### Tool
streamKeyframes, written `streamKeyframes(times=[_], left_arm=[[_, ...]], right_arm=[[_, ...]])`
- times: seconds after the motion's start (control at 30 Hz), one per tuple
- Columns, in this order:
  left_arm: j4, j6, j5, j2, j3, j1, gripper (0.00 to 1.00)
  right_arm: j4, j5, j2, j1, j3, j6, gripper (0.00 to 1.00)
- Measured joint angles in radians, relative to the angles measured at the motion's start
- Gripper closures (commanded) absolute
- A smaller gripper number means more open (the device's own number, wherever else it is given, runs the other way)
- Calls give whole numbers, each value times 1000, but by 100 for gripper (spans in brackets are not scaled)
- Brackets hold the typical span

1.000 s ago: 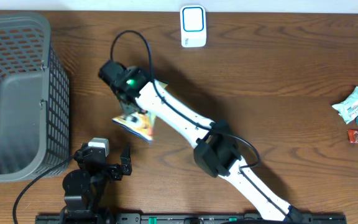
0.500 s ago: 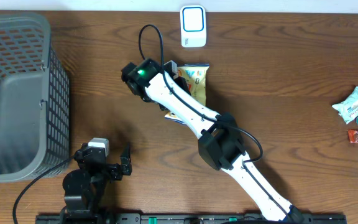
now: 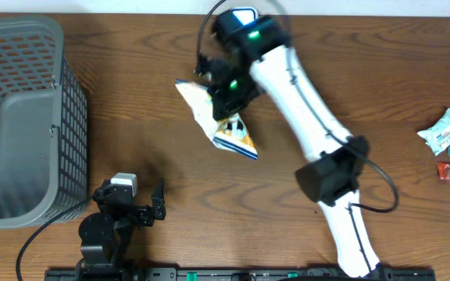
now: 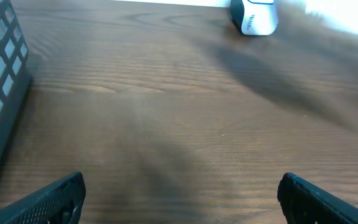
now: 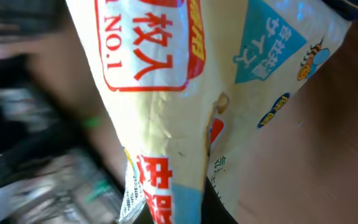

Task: Scan the item barcode
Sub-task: 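Move the right gripper left and grasp the printed snack bag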

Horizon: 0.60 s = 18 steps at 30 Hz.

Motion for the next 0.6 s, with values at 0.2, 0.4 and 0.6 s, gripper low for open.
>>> streamKeyframes(times=[0.2, 0.4, 0.6], left_arm=[[0, 0, 0, 0, 0, 0, 1], [0, 0, 0, 0, 0, 0, 1], [0, 0, 0, 0, 0, 0, 1]], right_arm=[[0, -389, -6, -64, -29, -107, 99], [0, -667, -6, -32, -111, -146, 99], [0, -771, -6, 28, -234, -299, 99]])
